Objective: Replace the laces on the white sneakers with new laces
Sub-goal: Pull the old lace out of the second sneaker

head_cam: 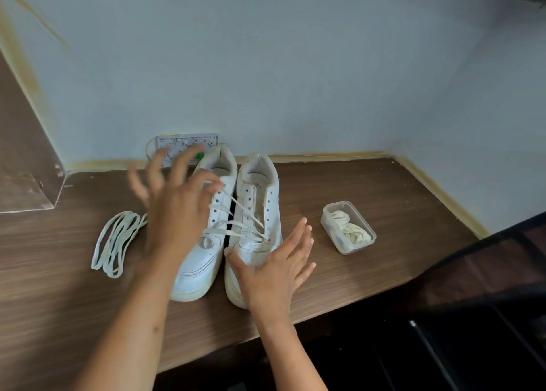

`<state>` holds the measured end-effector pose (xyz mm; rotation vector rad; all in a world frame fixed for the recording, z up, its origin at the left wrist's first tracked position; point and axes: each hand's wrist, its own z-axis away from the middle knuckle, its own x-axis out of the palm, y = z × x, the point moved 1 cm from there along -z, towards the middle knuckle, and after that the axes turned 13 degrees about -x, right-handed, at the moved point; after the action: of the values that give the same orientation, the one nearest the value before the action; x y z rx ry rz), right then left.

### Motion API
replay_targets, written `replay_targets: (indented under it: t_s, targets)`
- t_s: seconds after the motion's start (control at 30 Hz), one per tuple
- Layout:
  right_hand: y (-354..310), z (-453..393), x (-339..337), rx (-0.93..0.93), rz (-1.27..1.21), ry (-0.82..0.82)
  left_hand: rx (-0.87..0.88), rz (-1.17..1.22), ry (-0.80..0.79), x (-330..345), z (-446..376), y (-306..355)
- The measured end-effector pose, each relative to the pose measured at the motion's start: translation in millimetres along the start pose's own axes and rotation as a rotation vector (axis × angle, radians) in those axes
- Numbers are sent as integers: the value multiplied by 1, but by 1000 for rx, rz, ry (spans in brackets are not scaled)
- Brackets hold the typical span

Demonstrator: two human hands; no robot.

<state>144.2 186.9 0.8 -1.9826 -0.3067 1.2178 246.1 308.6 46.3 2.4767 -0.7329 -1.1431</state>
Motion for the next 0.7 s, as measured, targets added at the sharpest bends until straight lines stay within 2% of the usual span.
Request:
replay_targets:
  t_s: [0.07, 0.13, 0.2, 0.33, 0.43, 0.57, 0.63, 0.7]
  targets:
    - [0, -1, 0, 0, -1, -1, -119, -7, 23, -5, -4, -16]
    - [0, -1, 1, -1, -5, 4, -144, -19, -18, -3, -2, -21]
    - [0, -1, 0, 1, -6, 4, -71, 22, -72, 0, 1, -16]
    - [-1, -1, 0, -5, -7, 9, 185, 53, -249, 8, 7, 6]
    - [0, -1, 1, -1, -8, 8, 182, 37, -302, 16, 14, 13]
    - [-1, -1, 1, 0, 4, 9, 151, 29, -251, 17, 15, 14]
    - [-1, 0, 1, 3, 5, 9, 138, 29, -180, 13, 13, 15]
    - [-1, 0, 0, 4, 7, -1, 36, 73, -65, 5, 4, 7]
